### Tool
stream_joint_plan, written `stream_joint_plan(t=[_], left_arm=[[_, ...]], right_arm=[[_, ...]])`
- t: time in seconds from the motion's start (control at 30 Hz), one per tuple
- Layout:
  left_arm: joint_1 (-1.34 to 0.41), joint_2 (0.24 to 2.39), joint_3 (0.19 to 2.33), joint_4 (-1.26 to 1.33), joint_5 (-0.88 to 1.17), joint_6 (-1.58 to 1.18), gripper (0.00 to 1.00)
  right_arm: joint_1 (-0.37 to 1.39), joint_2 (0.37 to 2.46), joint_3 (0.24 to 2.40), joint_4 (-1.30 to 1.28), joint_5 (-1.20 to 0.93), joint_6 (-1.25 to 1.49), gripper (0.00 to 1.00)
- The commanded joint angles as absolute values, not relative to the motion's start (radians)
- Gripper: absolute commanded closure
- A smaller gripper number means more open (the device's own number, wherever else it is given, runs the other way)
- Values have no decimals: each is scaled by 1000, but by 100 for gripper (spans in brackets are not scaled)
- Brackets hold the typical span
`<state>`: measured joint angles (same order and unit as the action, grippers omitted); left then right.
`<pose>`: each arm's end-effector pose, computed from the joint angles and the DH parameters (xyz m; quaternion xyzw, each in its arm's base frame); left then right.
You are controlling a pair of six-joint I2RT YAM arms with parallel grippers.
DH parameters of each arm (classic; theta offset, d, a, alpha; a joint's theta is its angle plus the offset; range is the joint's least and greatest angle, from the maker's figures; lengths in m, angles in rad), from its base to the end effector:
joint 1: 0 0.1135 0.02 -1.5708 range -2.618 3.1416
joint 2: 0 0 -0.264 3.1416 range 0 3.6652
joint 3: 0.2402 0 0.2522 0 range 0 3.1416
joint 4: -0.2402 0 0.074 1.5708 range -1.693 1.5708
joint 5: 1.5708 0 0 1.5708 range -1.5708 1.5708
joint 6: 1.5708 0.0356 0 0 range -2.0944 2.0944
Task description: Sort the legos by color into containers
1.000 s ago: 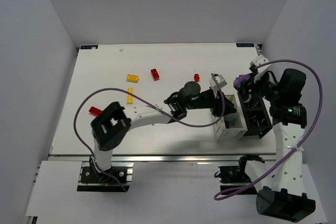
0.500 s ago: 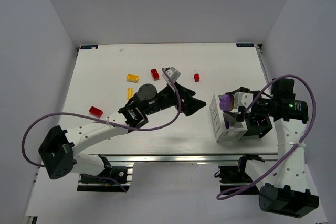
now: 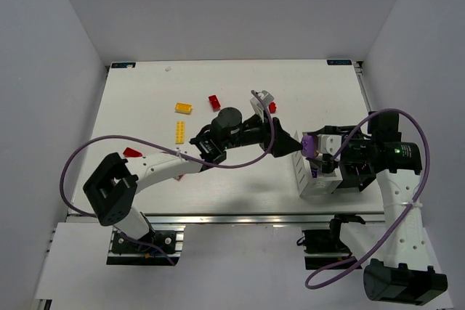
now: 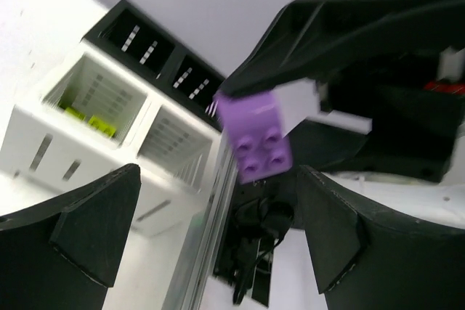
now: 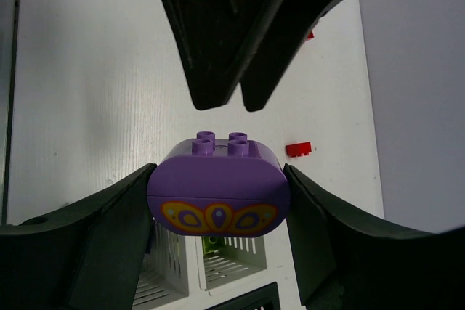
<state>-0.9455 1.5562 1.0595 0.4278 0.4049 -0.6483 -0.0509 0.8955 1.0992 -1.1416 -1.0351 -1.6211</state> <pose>0.2032 -0.3054 0.3061 0.2417 0.6879 -0.5808 0.3620 0.1386 0.0236 0.3535 -0.6927 0.4753 0.1146 0.5302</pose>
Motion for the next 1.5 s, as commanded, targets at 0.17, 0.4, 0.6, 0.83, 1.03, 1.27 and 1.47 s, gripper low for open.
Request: stream_joint_plan(t=[0.17, 0.4, 0.6, 0.83, 1.03, 1.27, 1.47], left_arm=[[-960, 1608, 1189, 483, 454, -698, 2], [-960, 1657, 1229, 442, 456, -707, 2], [-960, 1695, 1264, 419, 440, -709, 5], [-960, 1736, 1313, 411, 451, -719, 14], [-960, 1747, 1327, 385, 456, -718, 38], [-960, 1778, 1359, 362, 483, -718, 62], [-960, 1809, 1400, 350, 520, -719, 95]], right_arm=[[-18, 880, 1080, -1008, -968, -1474, 100], [-9, 879, 1077, -965, -937, -1421, 100], [-3, 879, 1078, -950, -937, -1402, 100], [-2, 877, 1077, -953, -928, -1401, 100], [-2, 877, 1077, -943, -917, -1394, 100], [-3, 876, 1078, -939, -920, -1379, 100], [-3, 874, 1078, -936, -925, -1362, 75]])
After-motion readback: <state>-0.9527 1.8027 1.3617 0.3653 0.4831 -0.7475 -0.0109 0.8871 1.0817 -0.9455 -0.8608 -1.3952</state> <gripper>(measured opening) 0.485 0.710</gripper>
